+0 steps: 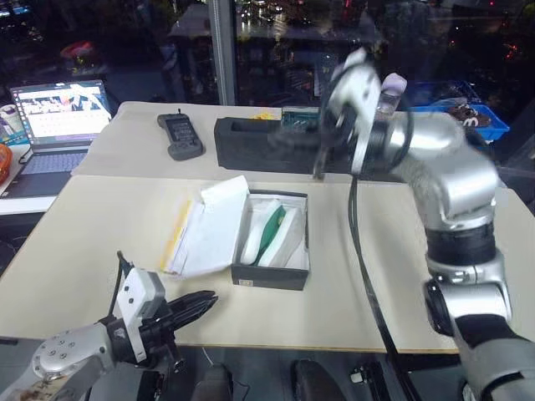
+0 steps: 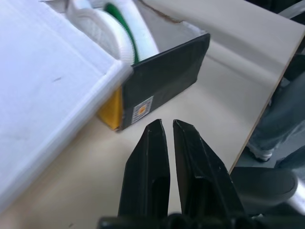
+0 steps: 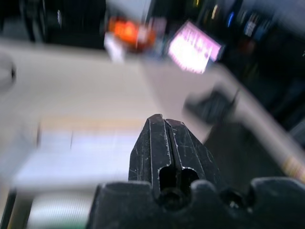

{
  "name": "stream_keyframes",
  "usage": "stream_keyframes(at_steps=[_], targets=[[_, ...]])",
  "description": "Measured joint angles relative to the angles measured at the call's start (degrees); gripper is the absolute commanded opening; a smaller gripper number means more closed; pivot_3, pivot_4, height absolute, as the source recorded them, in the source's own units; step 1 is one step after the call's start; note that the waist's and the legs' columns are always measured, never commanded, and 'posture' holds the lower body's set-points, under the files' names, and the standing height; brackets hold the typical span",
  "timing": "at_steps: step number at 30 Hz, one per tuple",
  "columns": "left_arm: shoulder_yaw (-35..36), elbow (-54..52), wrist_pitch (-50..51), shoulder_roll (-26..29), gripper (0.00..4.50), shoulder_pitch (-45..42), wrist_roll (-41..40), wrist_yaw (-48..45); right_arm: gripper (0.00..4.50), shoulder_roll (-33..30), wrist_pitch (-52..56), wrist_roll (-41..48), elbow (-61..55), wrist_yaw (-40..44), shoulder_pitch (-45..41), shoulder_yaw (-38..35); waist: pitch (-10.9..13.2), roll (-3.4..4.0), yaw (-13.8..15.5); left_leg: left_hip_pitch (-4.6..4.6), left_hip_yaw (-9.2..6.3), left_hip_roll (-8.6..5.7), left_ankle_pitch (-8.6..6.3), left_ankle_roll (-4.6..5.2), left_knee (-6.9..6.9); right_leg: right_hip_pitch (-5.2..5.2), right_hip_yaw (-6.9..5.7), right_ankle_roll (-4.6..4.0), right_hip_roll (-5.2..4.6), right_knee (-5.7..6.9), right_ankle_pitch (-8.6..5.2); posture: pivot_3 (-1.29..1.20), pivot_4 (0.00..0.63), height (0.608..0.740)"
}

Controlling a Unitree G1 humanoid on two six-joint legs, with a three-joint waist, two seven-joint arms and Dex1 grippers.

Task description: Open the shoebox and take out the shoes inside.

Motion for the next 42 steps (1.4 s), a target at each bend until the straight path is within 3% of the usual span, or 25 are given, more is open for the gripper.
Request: stream_keyframes(at_steps=[9,12,16,21,32,38,42], targets=[[2.67,-0.14,2.97,4.48,0.37,-6.1,-5.09,0.35,0.0,-8.85,-20.04,-7.31,-0.41,18.88,-2.15,10.95,0.09,0.15,-0.91,0.12,-0.01,0.02,0.0,0.0,0.0,0.06,-0.01,0.01,0.04,0.02,0.01,0.0,0.15,0.715],[3.48,0.46,4.32,6.74,0.31,-8.96,-6.78,0.4,0.76,-9.16,-26.16,-9.8,2.32,22.5,-3.0,12.71,0.09,0.15,-0.88,0.11,0.0,0.01,0.01,0.0,0.02,0.07,-0.01,0.02,0.03,0.0,0.02,0.0,0.15,0.715],[3.67,0.7,5.11,7.28,0.31,-10.31,-7.29,0.63,2.16,-8.31,-35.09,-14.5,8.59,24.25,-5.92,14.32,0.09,0.15,-1.01,0.11,-0.01,0.02,0.01,0.0,-0.03,0.02,-0.01,0.04,0.05,0.01,0.03,0.0,0.15,0.715],[2.04,0.76,5.13,6.76,0.31,-10.58,-7.28,1.55,3.76,-3.1,-48.21,-21.25,16.46,22.14,-8.61,17.45,0.09,0.15,-0.97,0.13,-0.03,0.04,0.01,0.0,-0.09,0.03,-0.02,0.02,0.06,0.03,0.03,0.0,0.15,0.715],[0.83,0.71,5.28,6.34,0.31,-11.51,-7.5,3.49,3.76,1.97,-67.2,-32.73,30.89,18.31,-9.62,23.51,0.1,0.15,-0.77,0.14,-0.05,0.02,0.02,-0.02,-0.08,0.07,-0.02,0.01,0.06,0.03,0.04,0.0,0.15,0.715],[0.83,0.58,5.79,6.22,0.31,-11.49,-8.43,4.56,3.76,2.16,-70.8,-34.03,32.61,17.91,-9.58,24.24,0.09,0.15,-0.77,0.18,-0.07,0.02,0.02,-0.02,-0.08,0.12,-0.02,0.01,0.06,0.05,0.04,0.0,0.15,0.715],[0.69,0.57,6.19,6.08,0.31,-11.43,-8.49,5.18,2.76,2.76,-70.8,-34.06,32.93,17.87,-9.49,24.26,0.09,0.15,-0.74,0.2,-0.08,0.02,0.02,-0.02,-0.08,0.14,-0.02,0.01,0.06,0.05,0.05,0.0,0.15,0.715]])
